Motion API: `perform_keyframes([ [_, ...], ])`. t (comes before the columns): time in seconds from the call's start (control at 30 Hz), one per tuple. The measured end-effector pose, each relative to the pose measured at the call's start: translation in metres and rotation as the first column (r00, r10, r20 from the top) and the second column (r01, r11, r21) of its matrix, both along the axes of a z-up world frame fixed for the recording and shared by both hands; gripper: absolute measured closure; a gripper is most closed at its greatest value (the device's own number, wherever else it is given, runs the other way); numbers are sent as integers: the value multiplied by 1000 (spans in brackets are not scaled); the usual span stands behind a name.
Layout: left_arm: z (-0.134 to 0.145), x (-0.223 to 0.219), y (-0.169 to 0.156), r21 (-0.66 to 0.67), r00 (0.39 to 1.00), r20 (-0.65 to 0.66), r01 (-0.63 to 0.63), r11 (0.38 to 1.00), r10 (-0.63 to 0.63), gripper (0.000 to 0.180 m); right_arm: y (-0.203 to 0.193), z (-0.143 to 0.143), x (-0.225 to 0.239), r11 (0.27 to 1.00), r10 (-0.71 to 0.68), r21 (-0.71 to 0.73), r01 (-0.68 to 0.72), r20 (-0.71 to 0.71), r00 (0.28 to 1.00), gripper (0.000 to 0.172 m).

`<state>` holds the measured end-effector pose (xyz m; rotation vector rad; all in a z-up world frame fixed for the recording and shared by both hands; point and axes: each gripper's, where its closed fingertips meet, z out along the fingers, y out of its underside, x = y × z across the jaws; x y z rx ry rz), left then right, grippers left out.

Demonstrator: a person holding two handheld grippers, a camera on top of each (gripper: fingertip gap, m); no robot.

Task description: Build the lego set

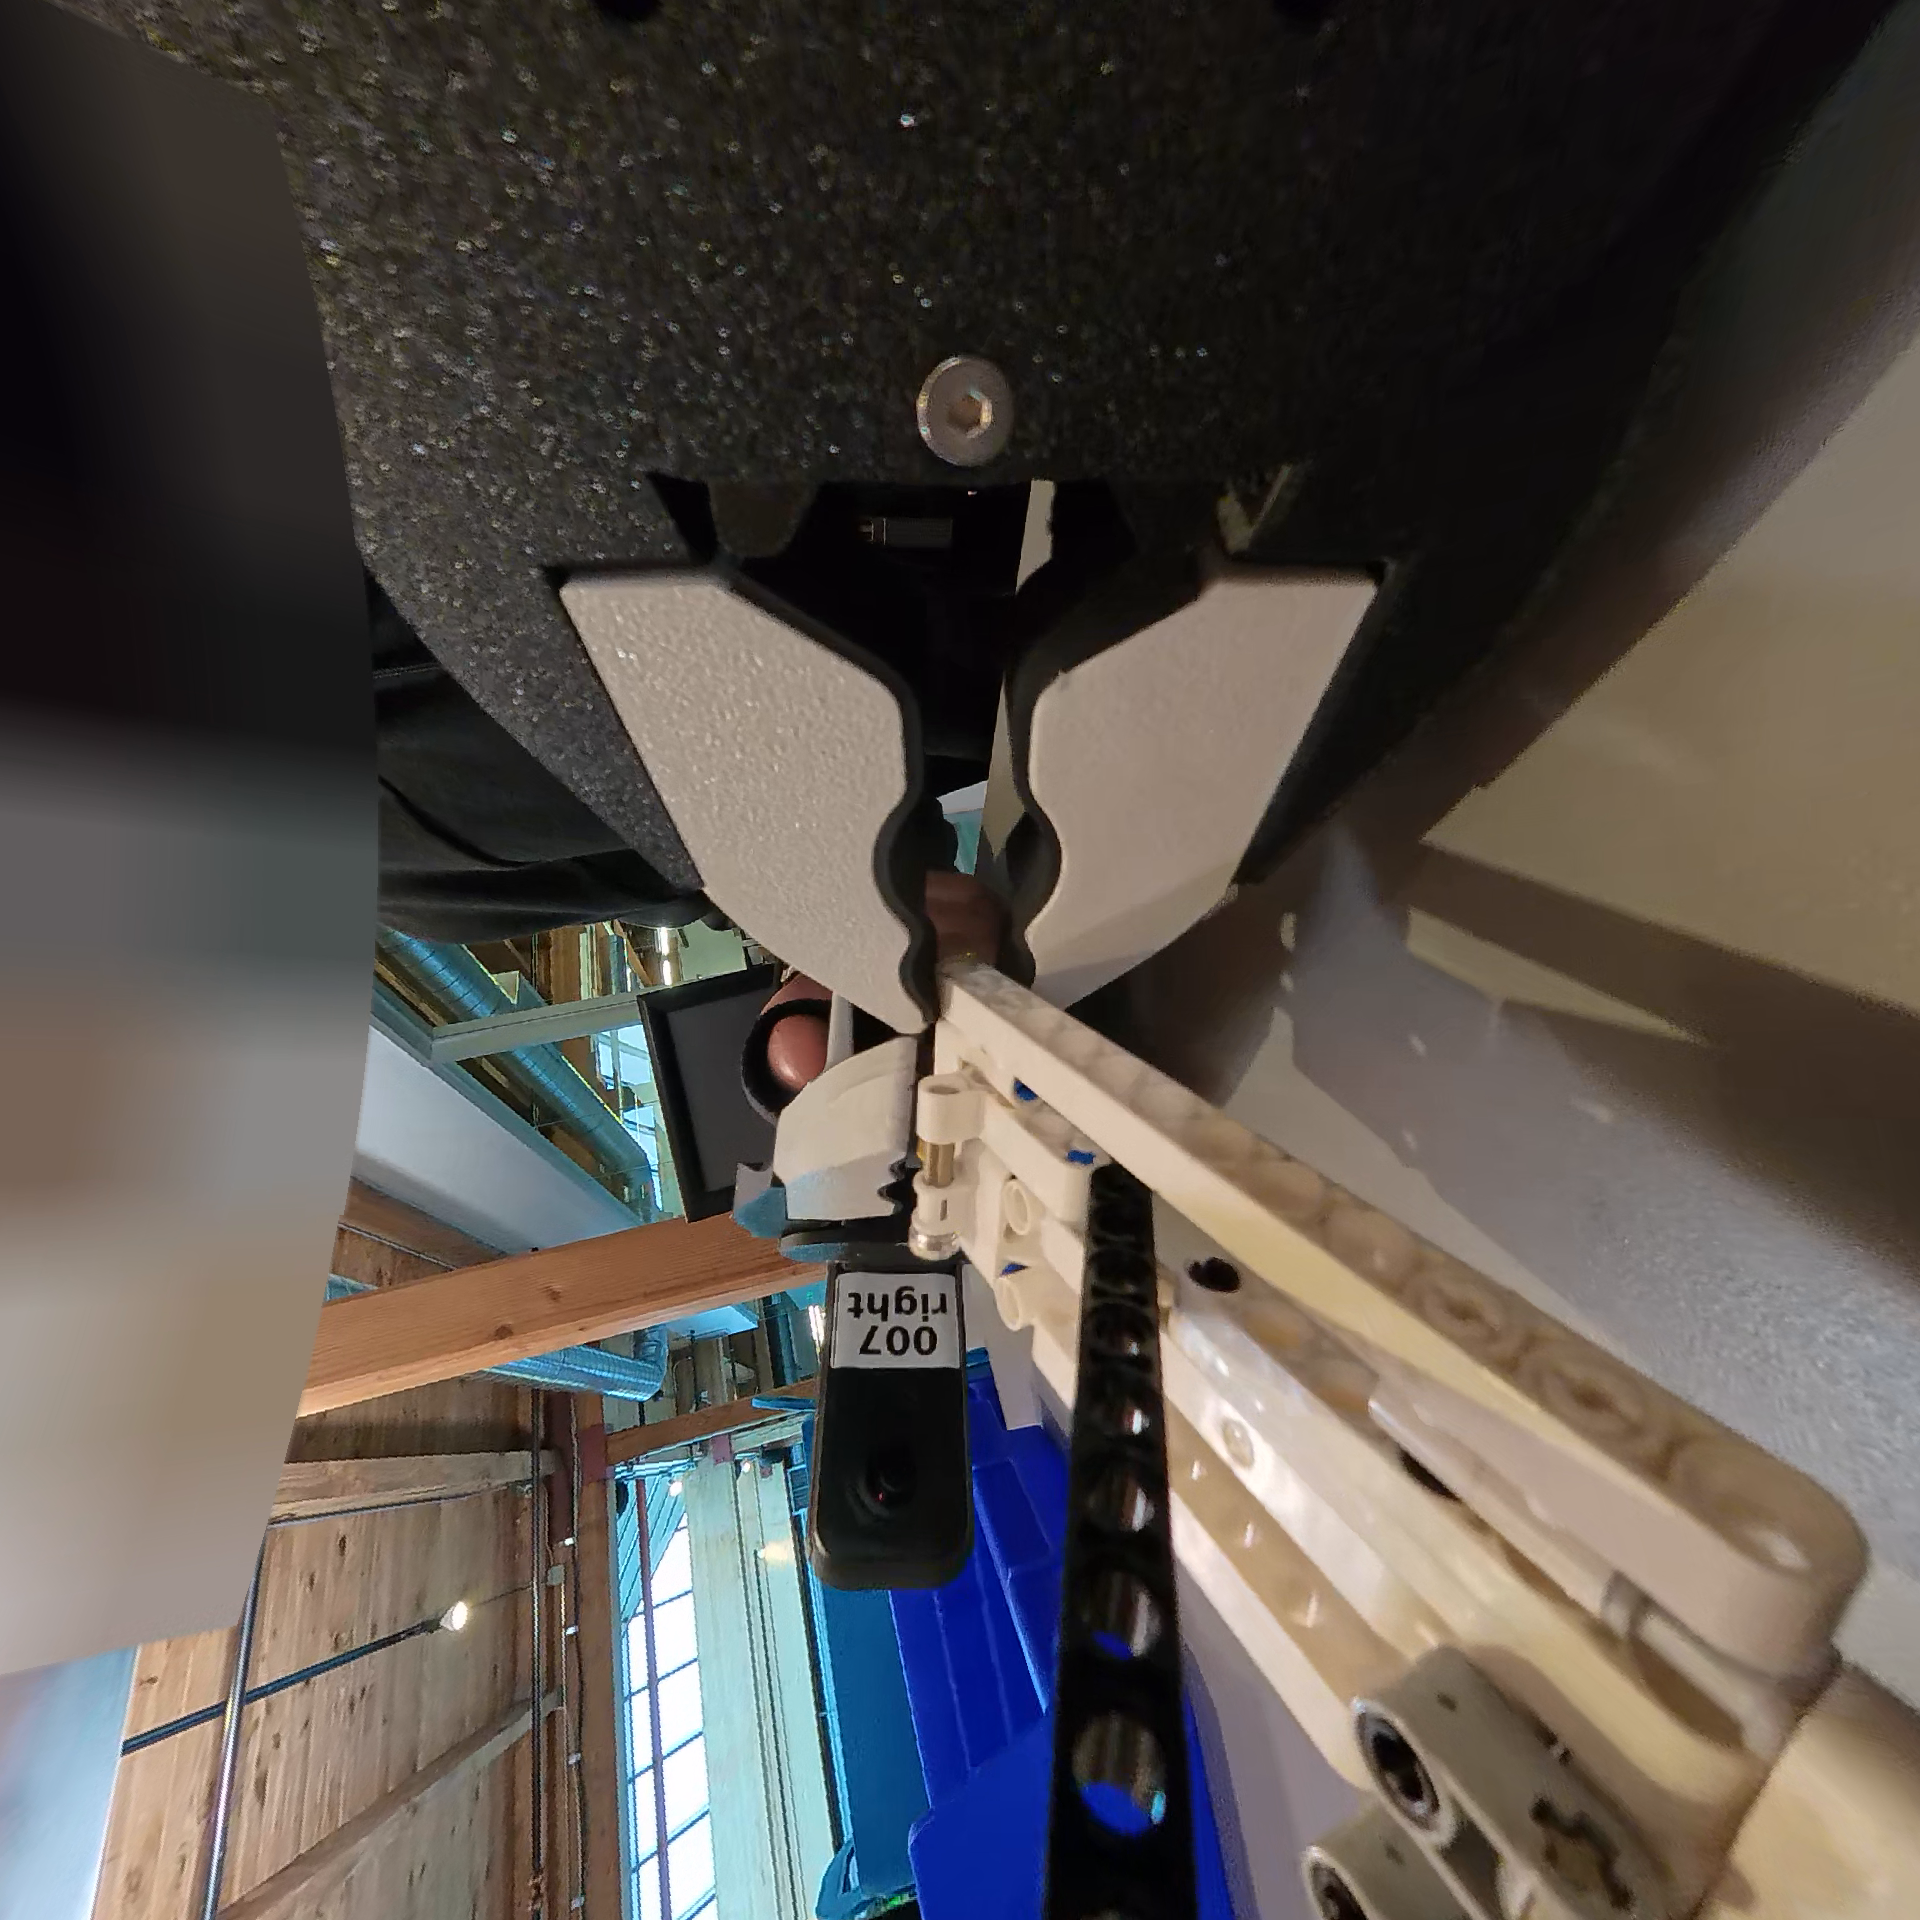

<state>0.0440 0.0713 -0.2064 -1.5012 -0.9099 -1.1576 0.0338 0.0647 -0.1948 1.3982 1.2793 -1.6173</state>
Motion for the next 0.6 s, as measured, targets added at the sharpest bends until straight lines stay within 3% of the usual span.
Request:
perform_keyframes([
  [0.23, 1, 3, -3, 0, 1000, 5, -4, 1000, 4, 171, 0, -1, -2, 999, -34, 7, 34, -6, 999, 156],
  [0.6, 8, 6, 2, 10, 1000, 11, 3, 1000, -3, 171, 8, -4, 1, 998, -32, 61, 34, -25, 999, 162],
])
